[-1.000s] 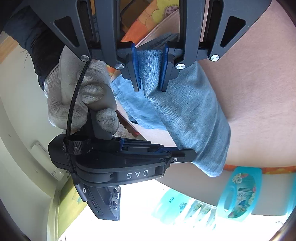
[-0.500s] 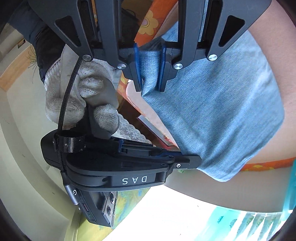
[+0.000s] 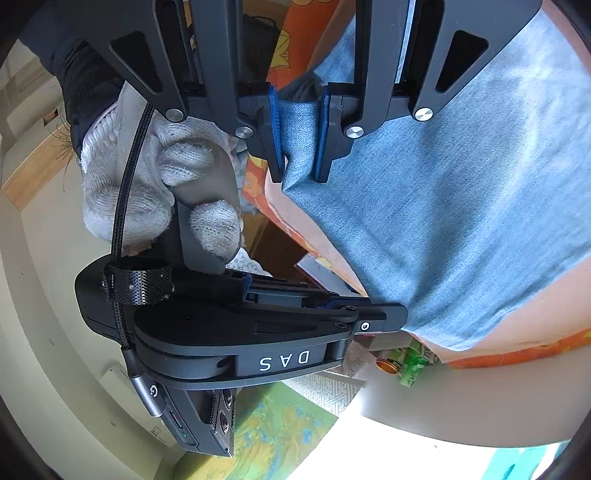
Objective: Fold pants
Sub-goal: 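Fold the held edge over the jeans with both grippers, then open them, then move both open grippers to the side of the folded jeans bundle, then pinch the jeans bundle edge with both grippers and lift it, then fold the lifted bundle over onto itself with both grippers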
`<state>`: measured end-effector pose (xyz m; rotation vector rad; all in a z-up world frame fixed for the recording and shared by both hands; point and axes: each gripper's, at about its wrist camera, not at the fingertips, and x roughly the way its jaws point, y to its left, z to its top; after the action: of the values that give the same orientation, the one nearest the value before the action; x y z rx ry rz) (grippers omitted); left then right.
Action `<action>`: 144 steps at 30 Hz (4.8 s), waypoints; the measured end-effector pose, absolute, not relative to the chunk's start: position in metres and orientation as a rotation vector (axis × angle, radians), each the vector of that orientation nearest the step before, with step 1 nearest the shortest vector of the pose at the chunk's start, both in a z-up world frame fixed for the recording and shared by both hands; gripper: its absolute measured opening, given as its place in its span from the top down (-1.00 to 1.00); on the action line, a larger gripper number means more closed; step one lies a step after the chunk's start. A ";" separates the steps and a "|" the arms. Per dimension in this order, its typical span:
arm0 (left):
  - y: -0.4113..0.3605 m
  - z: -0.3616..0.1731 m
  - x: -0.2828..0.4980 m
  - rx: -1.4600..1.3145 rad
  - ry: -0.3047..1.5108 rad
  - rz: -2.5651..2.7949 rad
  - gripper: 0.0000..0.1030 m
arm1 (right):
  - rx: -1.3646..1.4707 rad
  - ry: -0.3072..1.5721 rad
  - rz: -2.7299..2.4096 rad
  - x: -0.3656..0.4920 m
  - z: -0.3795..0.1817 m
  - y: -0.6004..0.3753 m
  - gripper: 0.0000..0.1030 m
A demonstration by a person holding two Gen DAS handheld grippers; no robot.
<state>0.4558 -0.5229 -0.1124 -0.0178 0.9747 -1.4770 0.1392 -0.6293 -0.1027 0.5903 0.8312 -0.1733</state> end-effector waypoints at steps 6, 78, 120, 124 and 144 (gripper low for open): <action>-0.535 -0.117 0.454 -0.005 0.989 -1.491 0.72 | 0.608 0.826 -0.211 0.133 -0.113 -0.652 0.91; -0.386 -0.170 0.539 -0.167 1.108 -1.010 -0.12 | 0.478 0.950 -0.081 0.127 -0.189 -0.662 -0.94; -0.417 -0.146 0.530 -0.118 0.973 -1.125 0.72 | 0.425 0.796 -0.001 0.113 -0.128 -0.596 0.61; -0.415 -0.134 0.522 -0.099 0.935 -1.132 0.73 | 0.402 0.768 0.006 0.109 -0.113 -0.583 0.62; -0.408 -0.064 0.528 -0.087 0.766 -1.121 0.74 | 0.288 0.633 0.048 0.120 -0.038 -0.539 0.63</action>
<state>0.5285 -0.4081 -0.0645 -0.0869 0.7659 -1.1212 0.1204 -0.5387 -0.0380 0.2883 0.6334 0.0481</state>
